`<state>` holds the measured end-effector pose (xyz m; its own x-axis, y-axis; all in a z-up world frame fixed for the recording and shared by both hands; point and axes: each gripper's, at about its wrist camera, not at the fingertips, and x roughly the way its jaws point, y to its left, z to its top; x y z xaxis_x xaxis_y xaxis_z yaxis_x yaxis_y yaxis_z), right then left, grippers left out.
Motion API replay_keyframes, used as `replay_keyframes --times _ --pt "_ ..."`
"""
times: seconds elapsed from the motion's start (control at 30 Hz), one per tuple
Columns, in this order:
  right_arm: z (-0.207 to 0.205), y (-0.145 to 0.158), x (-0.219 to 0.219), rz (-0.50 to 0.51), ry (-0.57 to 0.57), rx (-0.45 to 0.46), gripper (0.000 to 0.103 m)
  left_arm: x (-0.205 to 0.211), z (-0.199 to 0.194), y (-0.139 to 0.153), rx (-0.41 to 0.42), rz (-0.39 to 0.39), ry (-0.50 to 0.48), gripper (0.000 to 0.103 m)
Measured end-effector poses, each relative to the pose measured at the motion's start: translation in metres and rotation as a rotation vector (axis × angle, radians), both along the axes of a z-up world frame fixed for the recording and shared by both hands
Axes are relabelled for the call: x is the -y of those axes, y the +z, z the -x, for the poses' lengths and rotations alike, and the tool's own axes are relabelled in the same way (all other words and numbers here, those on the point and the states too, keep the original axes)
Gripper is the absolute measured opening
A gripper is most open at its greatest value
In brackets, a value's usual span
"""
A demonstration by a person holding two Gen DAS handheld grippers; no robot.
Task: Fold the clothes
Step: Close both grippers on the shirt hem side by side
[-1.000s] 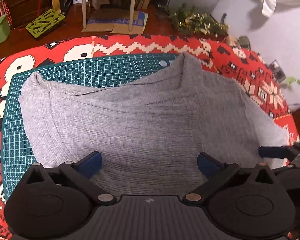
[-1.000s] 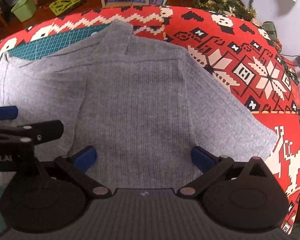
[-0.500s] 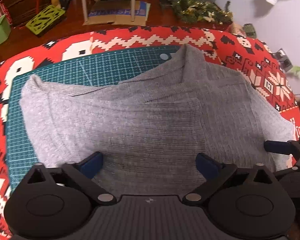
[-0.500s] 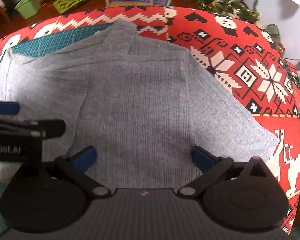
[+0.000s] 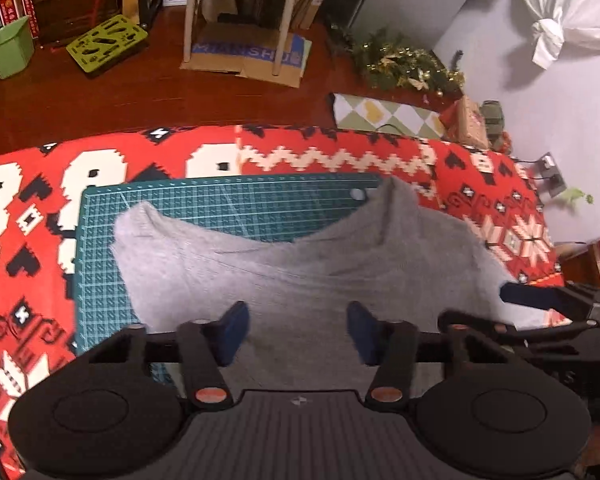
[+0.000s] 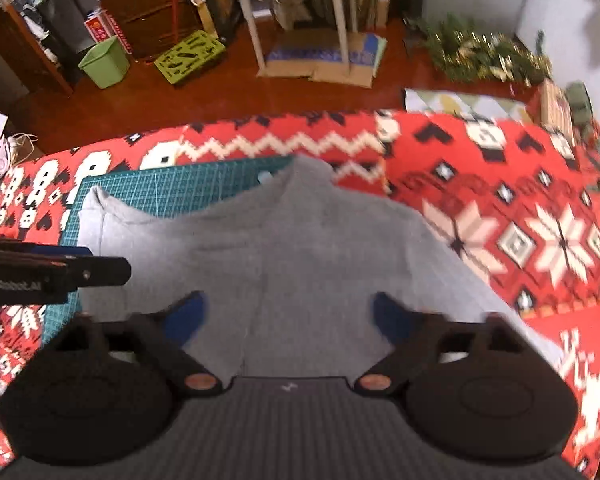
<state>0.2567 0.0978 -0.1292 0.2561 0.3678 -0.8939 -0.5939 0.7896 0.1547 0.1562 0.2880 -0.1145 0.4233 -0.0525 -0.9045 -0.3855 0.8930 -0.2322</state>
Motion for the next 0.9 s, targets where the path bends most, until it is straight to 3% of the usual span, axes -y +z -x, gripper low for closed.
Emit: replay_keyframes --times 0.13,0.23,0.4,0.67,0.73,0.9 --pt "-0.004 -0.016 -0.022 -0.005 0.056 0.012 0.030 -0.006 -0.004 -0.011 0.011 -0.005 0.002 0.035" --pt "-0.006 -0.028 -0.027 -0.002 0.074 0.019 0.018 -0.006 -0.007 -0.016 0.018 -0.006 -0.009 0.033" --pt "-0.012 -0.038 -0.026 -0.037 0.074 -0.024 0.010 -0.007 -0.010 -0.025 0.005 0.001 -0.018 0.033" --pt "-0.018 -0.042 -0.027 -0.069 0.057 -0.073 0.014 -0.008 -0.010 -0.031 -0.022 0.013 -0.016 0.033" --pt "-0.020 -0.042 -0.025 -0.084 0.044 -0.076 0.028 -0.007 -0.009 -0.031 -0.019 0.010 -0.020 0.033" --pt "-0.020 -0.042 -0.025 -0.099 0.059 -0.060 0.030 -0.003 -0.008 -0.032 -0.017 0.008 -0.029 0.033"
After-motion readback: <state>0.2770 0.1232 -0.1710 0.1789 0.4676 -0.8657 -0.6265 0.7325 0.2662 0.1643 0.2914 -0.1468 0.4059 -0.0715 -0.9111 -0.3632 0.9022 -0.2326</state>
